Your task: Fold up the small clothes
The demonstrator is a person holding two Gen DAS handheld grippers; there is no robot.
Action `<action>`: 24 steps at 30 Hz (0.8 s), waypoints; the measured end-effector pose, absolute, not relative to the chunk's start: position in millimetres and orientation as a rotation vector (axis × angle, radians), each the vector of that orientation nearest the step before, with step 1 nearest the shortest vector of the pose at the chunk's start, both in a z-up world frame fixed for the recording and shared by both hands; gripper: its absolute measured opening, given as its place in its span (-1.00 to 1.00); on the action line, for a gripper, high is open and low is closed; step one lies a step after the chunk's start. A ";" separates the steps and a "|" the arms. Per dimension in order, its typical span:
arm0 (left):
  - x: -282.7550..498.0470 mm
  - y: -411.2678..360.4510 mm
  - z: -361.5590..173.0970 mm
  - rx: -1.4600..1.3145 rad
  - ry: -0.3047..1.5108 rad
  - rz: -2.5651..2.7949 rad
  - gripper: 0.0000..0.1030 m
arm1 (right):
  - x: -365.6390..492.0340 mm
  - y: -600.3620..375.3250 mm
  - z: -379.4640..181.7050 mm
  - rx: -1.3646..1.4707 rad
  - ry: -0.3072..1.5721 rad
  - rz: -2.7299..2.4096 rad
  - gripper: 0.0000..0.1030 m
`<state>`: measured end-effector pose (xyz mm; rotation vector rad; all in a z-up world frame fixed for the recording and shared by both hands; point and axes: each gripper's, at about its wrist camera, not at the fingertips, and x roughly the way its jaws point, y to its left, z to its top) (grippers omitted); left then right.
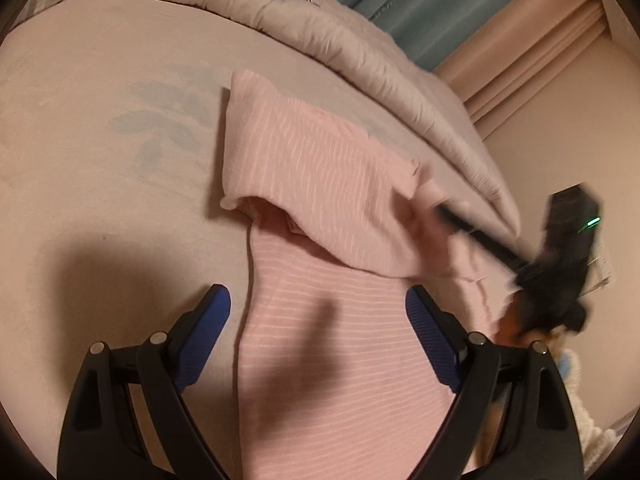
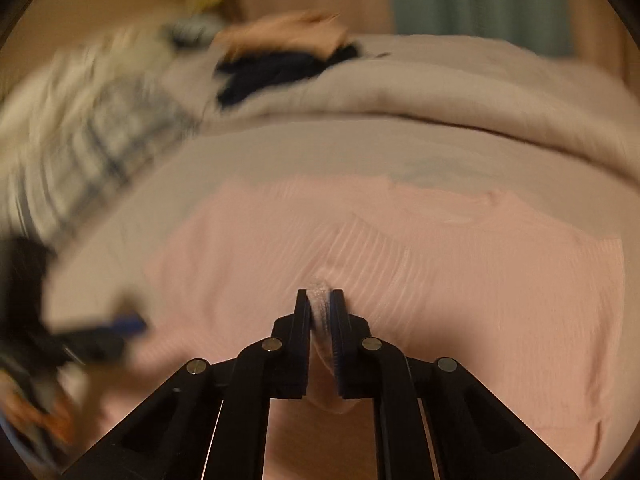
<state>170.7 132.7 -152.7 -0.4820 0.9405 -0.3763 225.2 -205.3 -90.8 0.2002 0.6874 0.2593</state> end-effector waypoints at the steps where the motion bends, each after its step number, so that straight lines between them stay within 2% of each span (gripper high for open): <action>1: 173.3 129.1 -153.5 -0.464 0.947 -0.369 0.73 | 219.5 -219.0 -85.5 0.269 0.648 0.266 -0.79; 6: 187.3 124.7 -158.5 -0.358 0.950 -0.283 0.73 | 189.9 -272.6 -65.5 0.361 0.497 0.137 -0.79; 15: 211.1 132.5 -165.7 -0.288 0.957 -0.131 0.73 | 184.9 -311.4 -108.0 0.328 0.602 -0.087 -0.82; 18: 213.7 136.3 -168.9 -0.266 0.952 -0.083 0.73 | 180.1 -310.9 -106.6 0.266 0.593 -0.165 -0.82; 20: 212.7 139.4 -170.4 -0.268 0.946 -0.083 0.73 | 175.9 -310.5 -101.3 0.241 0.561 -0.225 -0.93; 24: 213.6 140.0 -170.9 -0.239 0.949 -0.077 0.73 | 178.4 -321.7 -102.8 0.271 0.591 -0.226 -0.93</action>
